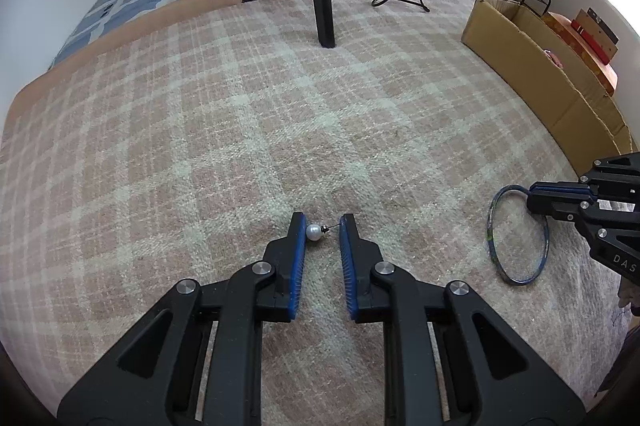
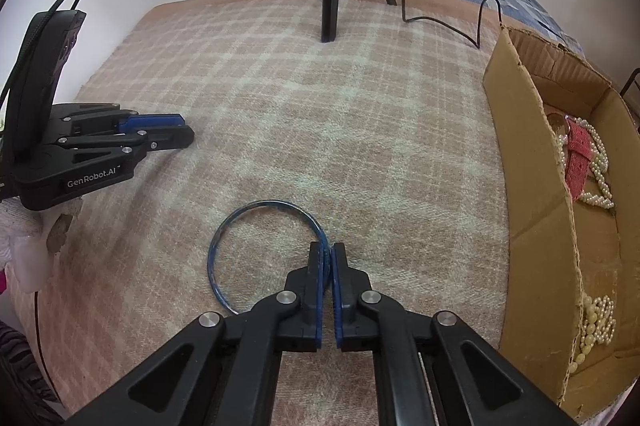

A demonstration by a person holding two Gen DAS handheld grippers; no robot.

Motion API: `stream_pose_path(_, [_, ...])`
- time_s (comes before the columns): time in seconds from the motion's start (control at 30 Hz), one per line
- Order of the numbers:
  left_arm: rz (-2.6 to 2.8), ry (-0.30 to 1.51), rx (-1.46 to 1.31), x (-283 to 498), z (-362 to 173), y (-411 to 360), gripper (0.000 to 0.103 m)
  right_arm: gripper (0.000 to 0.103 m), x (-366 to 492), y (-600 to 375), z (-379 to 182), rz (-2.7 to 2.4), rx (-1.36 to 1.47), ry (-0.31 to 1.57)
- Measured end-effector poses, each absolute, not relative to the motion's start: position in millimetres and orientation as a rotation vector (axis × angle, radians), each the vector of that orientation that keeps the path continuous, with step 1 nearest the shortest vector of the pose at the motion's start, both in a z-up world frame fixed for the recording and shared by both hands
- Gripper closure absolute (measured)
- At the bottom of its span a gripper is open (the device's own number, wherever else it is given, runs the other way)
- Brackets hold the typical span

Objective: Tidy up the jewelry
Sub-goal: 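Carry the bangle and earring over the box and open both tools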

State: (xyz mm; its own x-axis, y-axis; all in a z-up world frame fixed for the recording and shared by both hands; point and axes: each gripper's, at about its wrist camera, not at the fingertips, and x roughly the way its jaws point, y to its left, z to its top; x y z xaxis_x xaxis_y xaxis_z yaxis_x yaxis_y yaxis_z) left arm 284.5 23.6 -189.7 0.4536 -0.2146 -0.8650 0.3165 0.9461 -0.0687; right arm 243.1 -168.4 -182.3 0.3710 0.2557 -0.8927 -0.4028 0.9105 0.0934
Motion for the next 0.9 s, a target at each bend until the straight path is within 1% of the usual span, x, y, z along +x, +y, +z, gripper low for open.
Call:
stream_pose_path(0.4, [-0.34,1.007,0.131,268.4,-170.5,21.8,0.088,0.102,228.2,-159.4,-146.5,0.413,-0.246,0.965])
stream_pose_path(0.9, [-0.388,0.906,0.083,245.1,-114.6,1.7,0.088,0.102,198.2,-180.4,-85.6,0.377,-0.242,0.799])
